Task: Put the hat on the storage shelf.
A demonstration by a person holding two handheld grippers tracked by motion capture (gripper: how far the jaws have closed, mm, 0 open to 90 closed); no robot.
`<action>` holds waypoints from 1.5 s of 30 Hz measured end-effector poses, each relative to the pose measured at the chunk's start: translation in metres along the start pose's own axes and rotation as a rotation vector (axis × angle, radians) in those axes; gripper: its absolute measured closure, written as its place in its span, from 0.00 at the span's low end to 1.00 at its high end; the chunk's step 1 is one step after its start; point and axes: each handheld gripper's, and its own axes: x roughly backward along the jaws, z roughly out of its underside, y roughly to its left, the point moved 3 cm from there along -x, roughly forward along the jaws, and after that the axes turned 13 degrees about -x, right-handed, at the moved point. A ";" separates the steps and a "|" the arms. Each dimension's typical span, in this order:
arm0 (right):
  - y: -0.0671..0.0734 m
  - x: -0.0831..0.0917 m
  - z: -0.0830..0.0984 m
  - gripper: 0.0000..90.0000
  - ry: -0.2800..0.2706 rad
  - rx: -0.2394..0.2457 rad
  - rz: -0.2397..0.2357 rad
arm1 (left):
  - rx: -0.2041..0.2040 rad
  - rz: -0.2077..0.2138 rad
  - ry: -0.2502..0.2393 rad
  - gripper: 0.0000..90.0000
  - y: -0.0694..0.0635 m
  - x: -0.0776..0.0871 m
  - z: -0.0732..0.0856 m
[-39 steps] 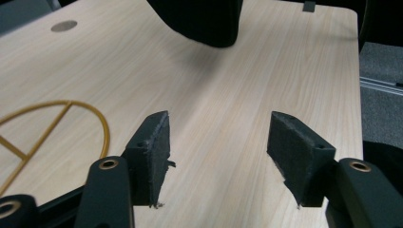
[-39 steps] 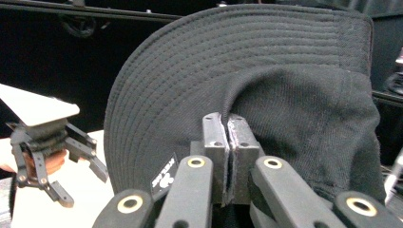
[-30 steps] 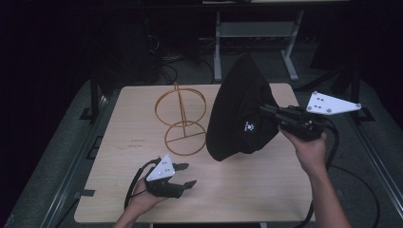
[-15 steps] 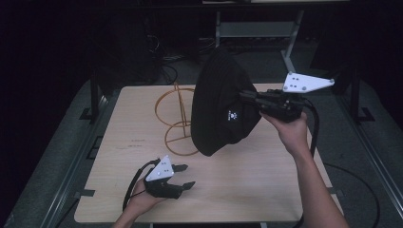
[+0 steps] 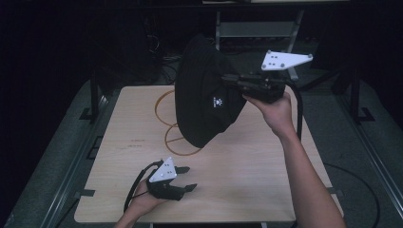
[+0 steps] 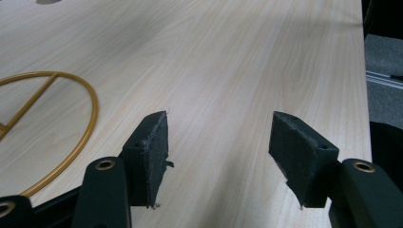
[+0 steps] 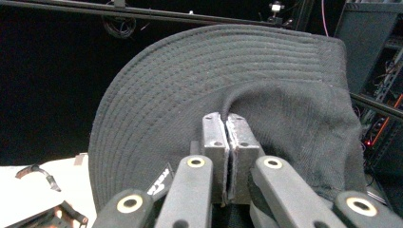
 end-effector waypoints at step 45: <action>0.008 -0.151 -0.032 0.98 0.318 0.065 -0.006 | -0.009 0.079 0.018 0.42 -0.006 -0.014 0.000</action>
